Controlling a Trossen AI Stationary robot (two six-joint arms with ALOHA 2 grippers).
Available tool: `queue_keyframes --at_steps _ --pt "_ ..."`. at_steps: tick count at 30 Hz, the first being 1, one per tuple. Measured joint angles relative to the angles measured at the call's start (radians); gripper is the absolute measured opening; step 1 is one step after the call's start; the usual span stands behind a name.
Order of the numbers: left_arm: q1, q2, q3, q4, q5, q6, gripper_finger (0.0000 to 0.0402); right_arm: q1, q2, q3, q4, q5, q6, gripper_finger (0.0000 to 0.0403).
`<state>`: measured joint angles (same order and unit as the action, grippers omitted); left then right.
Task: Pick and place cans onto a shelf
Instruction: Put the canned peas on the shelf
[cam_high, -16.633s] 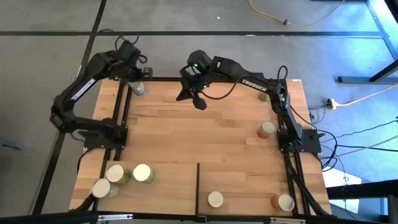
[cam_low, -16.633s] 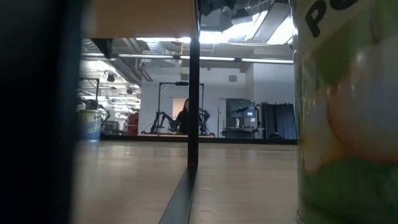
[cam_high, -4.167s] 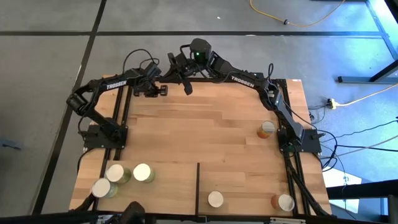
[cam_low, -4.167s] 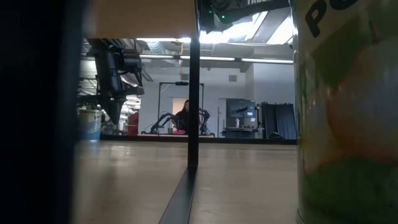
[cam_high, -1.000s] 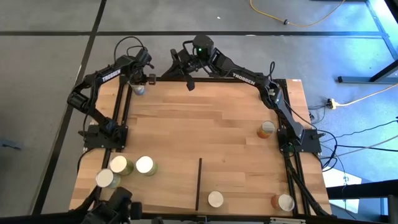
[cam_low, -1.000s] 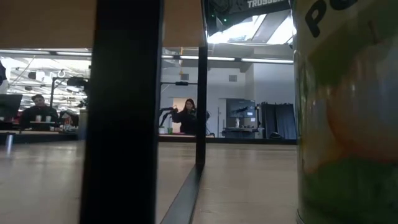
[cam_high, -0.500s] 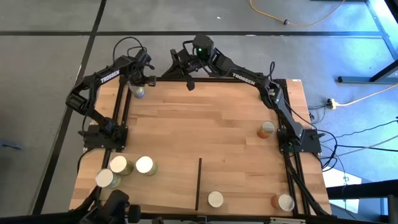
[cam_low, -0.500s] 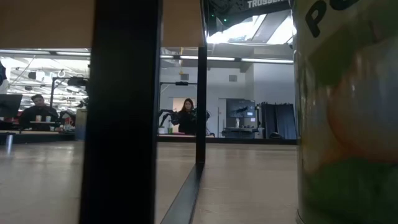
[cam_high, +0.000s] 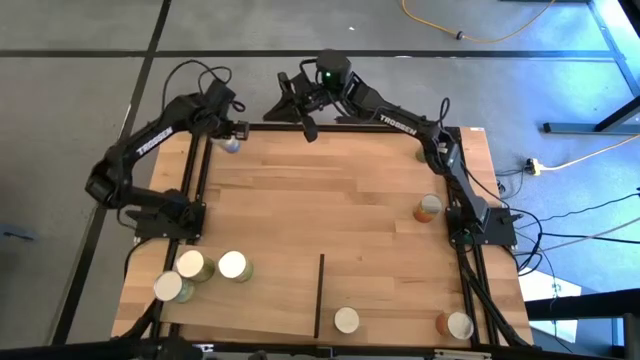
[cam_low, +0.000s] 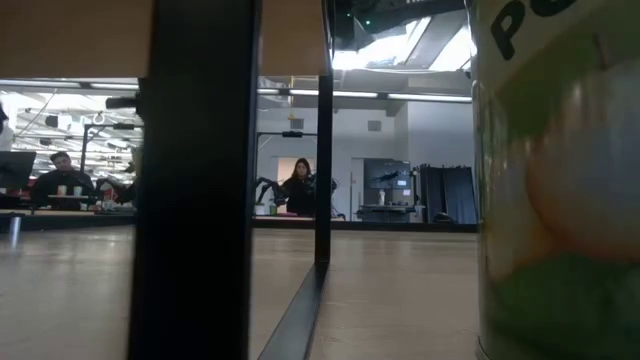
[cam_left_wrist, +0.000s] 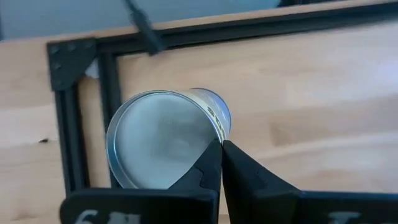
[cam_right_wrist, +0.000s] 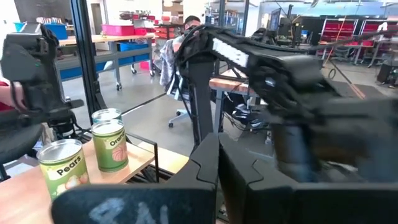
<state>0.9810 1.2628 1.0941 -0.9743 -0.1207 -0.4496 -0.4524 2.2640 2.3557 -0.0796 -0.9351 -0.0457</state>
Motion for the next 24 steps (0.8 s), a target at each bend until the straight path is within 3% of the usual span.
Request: queue_keyframes --at_steps 12,20,24 --pt "-0.234 -0.256 0.003 -0.029 -0.034 0.074 0.0000 -0.025 -0.003 0.000 -0.045 -0.054 -0.010 0.0010" --pt "-0.380 -0.357 0.009 -0.029 -0.037 0.198 0.0000 -0.047 -0.003 0.000 -0.080 -0.054 -0.067 0.0010" --pt "-0.449 -0.371 0.082 -0.047 -0.003 0.271 0.0000 -0.067 -0.003 0.000 -0.081 -0.054 -0.057 0.0010"
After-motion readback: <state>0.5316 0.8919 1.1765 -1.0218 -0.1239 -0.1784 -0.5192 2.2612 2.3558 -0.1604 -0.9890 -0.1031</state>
